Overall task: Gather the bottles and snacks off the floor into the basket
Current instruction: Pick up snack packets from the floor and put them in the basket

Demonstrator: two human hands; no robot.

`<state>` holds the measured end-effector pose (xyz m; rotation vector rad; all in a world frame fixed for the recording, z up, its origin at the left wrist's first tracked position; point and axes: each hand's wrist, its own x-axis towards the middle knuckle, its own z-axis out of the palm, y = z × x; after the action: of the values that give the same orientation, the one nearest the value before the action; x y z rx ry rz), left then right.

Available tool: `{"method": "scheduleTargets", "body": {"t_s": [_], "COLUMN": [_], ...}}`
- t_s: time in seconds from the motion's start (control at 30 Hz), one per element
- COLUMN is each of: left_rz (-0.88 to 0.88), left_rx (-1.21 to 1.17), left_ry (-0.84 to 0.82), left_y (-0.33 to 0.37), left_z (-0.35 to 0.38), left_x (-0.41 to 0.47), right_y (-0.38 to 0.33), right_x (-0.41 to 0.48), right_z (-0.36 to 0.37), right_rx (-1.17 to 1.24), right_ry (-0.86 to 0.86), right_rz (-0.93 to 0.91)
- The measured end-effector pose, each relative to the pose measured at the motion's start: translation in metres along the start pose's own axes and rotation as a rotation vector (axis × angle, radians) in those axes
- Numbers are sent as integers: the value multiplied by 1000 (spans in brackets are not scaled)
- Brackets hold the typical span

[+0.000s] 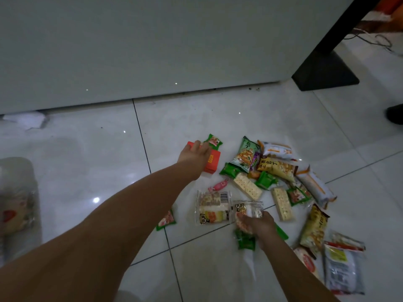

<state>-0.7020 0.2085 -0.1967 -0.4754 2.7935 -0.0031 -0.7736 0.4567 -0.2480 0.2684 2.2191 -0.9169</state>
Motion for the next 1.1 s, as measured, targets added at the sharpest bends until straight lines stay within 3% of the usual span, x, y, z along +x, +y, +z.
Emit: {"method": "scheduleTargets", "body": {"t_s": [0.13, 0.33, 0.43, 0.53, 0.63, 0.73, 0.9, 1.0, 1.1], "left_rz": [-41, -179, -333, -486, -645, -857, -1152, -1313, -1480], "left_rx": [-25, -175, -419, -690, -928, -975, -622, -459, -463], "left_ry": [-1, -129, -267, -288, -158, 112, 457, 501, 489], "left_y": [-13, -31, -47, -72, -104, -141, -205, -228, -233], "left_z": [9, 23, 23, 21, 13, -3, -32, -34, -18], "left_x": [-10, -43, -64, -100, -148, -212, -340, -409, -462], "right_y": [-1, -15, -29, -52, -89, -137, -206, -217, -204], "right_x": [-5, -22, -34, -51, -77, -113, -218, -290, -352], "right_z": [-1, 1, 5, 15, 37, 75, 168, 227, 281], "right_rx": [31, 86, 101, 10, -51, -173, -316, -374, -426], "right_ry": [23, -32, -79, -51, -165, -314, -657, -812, -941], "right_rz": [4, 55, 43, -60, -164, -296, -523, -657, -701]}}
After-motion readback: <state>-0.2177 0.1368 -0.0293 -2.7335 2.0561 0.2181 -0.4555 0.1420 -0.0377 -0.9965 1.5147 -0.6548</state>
